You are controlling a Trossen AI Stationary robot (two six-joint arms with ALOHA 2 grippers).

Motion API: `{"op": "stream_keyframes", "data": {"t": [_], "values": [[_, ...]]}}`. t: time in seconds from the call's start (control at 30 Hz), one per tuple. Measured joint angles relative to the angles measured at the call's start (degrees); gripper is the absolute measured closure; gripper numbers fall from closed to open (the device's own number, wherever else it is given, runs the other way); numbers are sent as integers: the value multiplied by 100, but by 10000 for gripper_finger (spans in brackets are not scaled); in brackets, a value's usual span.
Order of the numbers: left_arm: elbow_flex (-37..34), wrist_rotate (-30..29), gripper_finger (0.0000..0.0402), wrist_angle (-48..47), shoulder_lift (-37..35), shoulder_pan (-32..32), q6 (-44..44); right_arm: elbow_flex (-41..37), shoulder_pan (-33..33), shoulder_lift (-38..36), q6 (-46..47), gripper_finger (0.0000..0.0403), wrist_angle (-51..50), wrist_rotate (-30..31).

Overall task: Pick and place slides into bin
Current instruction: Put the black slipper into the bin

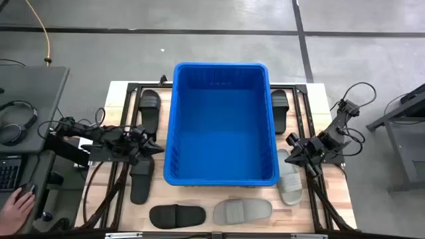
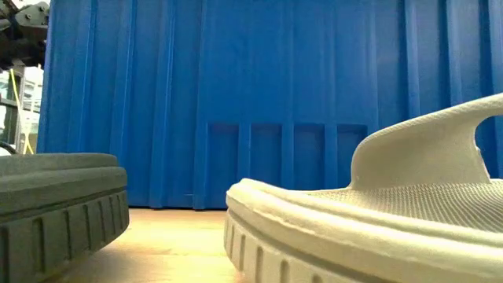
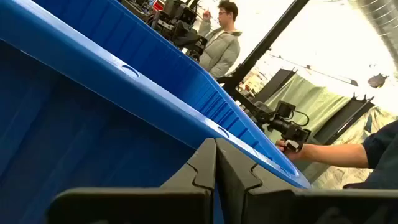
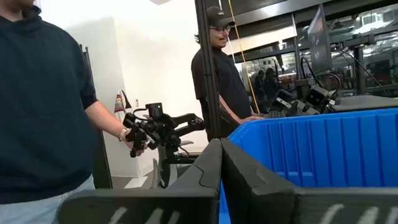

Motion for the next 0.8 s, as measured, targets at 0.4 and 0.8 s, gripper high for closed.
{"op": "stream_keyframes", "data": {"t": [0.4,0.8], "values": [[0,0,401,-2,-1,0,-2,1,2,-1,-23,402,270,44],[0,0,401,54,0,0,-93,2,0,0,-455,402,1280,41]]}}
